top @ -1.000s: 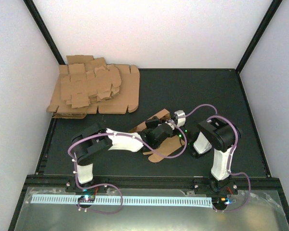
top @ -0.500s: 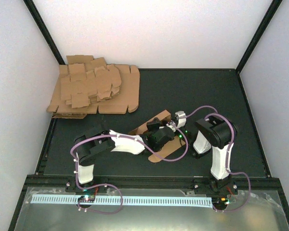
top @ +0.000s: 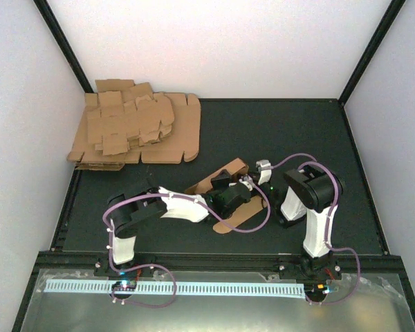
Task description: Fold the paper box
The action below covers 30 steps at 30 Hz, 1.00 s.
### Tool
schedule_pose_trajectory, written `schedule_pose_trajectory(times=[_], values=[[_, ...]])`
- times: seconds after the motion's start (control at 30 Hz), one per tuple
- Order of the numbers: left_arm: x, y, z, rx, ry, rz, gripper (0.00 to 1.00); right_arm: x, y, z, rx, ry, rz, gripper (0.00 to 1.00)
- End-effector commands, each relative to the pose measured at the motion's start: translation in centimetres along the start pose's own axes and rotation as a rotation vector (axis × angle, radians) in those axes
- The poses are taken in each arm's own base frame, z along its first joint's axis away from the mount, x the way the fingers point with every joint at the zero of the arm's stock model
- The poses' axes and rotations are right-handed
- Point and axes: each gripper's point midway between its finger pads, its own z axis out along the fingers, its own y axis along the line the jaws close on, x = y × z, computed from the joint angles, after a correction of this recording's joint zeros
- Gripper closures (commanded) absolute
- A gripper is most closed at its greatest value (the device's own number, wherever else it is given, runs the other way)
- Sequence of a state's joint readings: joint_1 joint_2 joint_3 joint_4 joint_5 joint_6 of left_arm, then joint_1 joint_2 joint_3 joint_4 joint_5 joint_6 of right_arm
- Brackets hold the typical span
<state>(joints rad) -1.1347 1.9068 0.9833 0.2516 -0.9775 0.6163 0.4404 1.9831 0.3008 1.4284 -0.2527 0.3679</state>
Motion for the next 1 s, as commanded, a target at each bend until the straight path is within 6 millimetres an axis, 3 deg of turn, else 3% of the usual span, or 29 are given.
schedule_pose_trajectory(times=[0.0, 0.37, 0.8, 0.97], values=[[2.3, -5.8, -0.2, 0.191, 0.015, 0.12, 0.85, -2.1, 0.7, 0.0, -0.043, -0.085, -0.035, 0.49], [-0.2, -4.6, -2.5, 0.362, -0.02, -0.055, 0.62, -2.2, 1.2, 0.2, -0.069, -0.084, -0.046, 0.51], [-4.5, 0.2, -6.0, 0.53, -0.112, -0.217, 0.41, -2.2, 1.3, 0.2, -0.073, -0.084, -0.055, 0.51], [-5.6, 2.5, -6.7, 0.571, -0.133, -0.284, 0.4, -2.2, 1.3, 0.3, -0.074, -0.081, -0.057, 0.51]])
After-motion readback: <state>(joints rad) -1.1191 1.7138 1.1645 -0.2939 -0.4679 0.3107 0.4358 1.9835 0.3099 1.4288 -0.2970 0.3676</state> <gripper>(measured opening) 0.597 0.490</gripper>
